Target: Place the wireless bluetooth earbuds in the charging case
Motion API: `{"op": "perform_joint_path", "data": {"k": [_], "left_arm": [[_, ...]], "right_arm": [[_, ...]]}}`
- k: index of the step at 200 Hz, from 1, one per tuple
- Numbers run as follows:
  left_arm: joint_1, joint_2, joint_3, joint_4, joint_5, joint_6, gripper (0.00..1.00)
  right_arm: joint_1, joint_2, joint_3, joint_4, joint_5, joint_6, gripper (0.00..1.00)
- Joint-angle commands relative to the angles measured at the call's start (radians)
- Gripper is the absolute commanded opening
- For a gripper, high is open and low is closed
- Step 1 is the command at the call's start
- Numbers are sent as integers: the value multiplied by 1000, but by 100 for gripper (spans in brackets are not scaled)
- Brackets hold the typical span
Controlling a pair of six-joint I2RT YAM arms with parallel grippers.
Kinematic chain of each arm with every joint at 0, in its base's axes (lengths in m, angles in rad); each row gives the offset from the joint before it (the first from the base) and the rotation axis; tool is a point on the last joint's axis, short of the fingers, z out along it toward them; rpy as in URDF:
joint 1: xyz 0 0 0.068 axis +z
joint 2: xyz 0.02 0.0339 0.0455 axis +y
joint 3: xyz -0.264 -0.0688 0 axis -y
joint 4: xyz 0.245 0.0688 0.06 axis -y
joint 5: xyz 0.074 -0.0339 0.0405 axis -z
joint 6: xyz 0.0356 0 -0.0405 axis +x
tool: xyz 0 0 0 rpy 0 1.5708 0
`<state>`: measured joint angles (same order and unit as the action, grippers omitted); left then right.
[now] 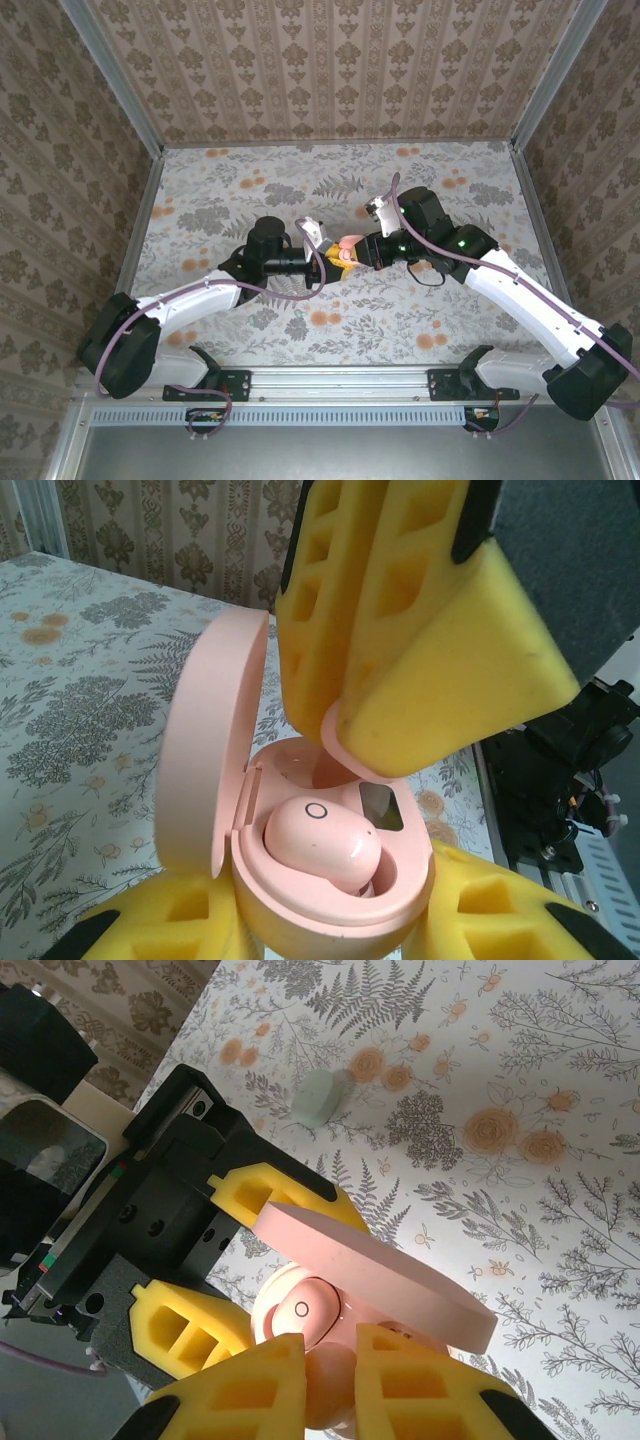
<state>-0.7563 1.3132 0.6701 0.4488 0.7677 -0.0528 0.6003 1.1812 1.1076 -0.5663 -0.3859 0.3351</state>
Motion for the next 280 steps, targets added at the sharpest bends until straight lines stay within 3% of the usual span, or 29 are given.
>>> {"op": "perform_joint_path", "data": {"k": [1, 118, 187, 223, 280], "left_arm": [[4, -20, 35, 28, 44, -21, 0], [-6, -23, 44, 35, 60, -30, 0], [-9, -26, 52, 28, 72, -29, 0], [-12, -30, 54, 30, 68, -27, 0], [-15, -19, 63, 30, 72, -27, 0]], "right_arm": [[3, 3, 14, -5, -3, -37, 14], [-28, 22, 44, -55, -86, -108, 14], [-45, 27, 44, -80, -63, -154, 15], [-48, 41, 51, -77, -90, -156, 24], [-48, 44, 52, -78, -89, -146, 27]]}}
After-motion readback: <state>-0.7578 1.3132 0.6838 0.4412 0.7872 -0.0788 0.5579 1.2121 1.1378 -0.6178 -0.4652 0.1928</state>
